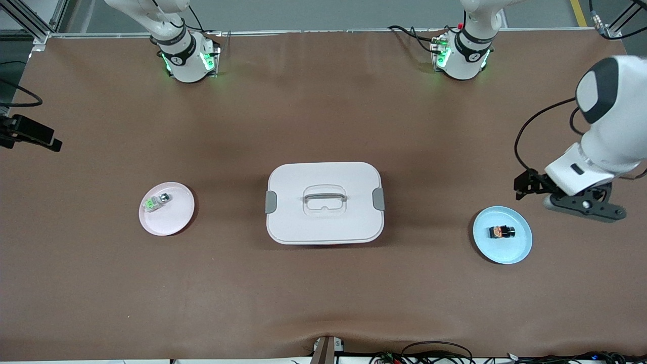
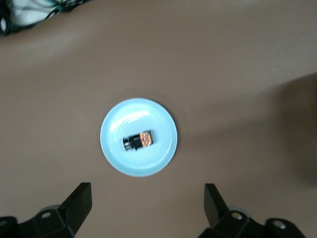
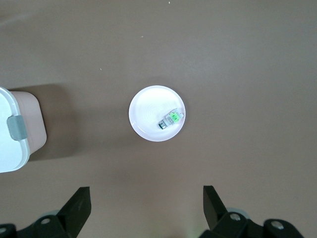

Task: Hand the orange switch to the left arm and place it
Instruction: 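Open the left gripper and lift it off the blue plate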

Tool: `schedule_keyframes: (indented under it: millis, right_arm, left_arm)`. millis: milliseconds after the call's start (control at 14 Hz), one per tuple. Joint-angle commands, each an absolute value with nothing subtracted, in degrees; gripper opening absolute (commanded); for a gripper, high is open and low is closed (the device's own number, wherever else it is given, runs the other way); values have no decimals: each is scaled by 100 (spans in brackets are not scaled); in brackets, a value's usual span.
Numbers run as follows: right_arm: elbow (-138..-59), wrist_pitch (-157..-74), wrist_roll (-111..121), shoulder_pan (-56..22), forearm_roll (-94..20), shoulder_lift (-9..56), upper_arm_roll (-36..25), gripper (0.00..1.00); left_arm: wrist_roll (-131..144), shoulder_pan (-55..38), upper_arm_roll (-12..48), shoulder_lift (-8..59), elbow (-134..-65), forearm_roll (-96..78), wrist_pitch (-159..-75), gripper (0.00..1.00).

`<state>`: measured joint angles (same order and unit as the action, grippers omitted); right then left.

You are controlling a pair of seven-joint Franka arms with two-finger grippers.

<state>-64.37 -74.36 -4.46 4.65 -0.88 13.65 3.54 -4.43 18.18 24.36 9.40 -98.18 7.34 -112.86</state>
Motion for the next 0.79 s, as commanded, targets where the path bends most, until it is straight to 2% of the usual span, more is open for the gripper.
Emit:
schedule_keyframes:
  millis: [0, 286, 714]
  right_arm:
    - [-6556, -7339, -483, 492, -44, 1222, 404, 100]
    - [-7065, -7488, -483, 510, -53, 845, 387, 100]
    - [-7258, -7453, -492, 466, -105, 668, 229, 100]
  left_arm:
    - [78, 1863, 2435, 484, -9897, 563, -10838, 100]
    - [-17, 1863, 2417, 150, -9730, 571, -10442, 100]
    - [-35, 1846, 2277, 62, -9308, 405, -9881, 100]
